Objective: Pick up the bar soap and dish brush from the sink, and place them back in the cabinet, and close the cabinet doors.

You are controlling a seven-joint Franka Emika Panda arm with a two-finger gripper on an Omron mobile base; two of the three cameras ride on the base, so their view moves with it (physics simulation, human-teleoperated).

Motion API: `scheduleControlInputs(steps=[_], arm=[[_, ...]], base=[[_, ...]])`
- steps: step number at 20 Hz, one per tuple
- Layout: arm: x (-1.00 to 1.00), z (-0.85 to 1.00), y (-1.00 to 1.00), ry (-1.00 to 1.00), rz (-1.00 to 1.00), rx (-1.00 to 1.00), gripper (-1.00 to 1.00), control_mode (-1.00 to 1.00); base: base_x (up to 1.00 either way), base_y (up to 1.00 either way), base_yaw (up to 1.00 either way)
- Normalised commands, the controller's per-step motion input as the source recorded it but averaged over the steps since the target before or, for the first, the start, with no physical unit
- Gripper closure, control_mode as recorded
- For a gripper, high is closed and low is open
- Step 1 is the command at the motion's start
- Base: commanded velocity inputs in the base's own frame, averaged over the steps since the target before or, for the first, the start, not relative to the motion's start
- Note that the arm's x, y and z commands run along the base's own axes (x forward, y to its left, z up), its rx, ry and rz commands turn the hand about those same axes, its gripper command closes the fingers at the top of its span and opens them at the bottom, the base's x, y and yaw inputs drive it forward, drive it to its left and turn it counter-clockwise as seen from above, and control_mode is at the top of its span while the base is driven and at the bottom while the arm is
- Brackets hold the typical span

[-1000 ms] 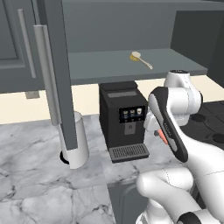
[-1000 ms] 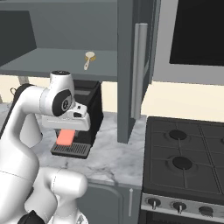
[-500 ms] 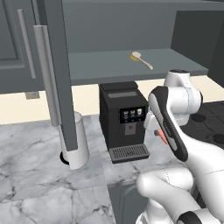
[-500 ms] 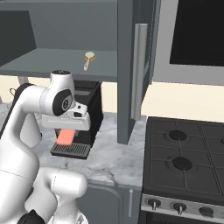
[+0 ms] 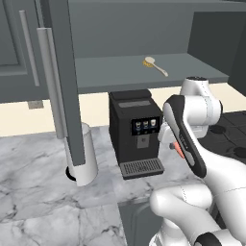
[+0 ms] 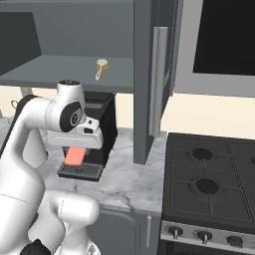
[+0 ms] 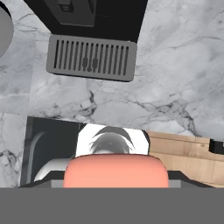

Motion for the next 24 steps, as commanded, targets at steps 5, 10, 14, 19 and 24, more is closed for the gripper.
scheduleControlInputs(steps=[5, 10, 14, 19, 24], arm=[[0.0, 0.0, 0.0, 0.0, 0.0, 0.0, 1.0, -1.0], [0.0, 0.0, 0.0, 0.0, 0.0, 0.0, 1.0, -1.0], [0.0, 0.02, 0.0, -0.02, 0.0, 0.0, 1.0, -1.0], [0.0, 0.3, 0.0, -0.11, 0.0, 0.0, 1.0, -1.0], [-0.02, 0.41, 0.0, -0.17, 0.0, 0.0, 1.0, -1.0]], base=[[0.0, 0.0, 0.0], [0.0, 0.0, 0.0], [0.0, 0.0, 0.0], [0.0, 0.0, 0.0], [0.0, 0.0, 0.0]])
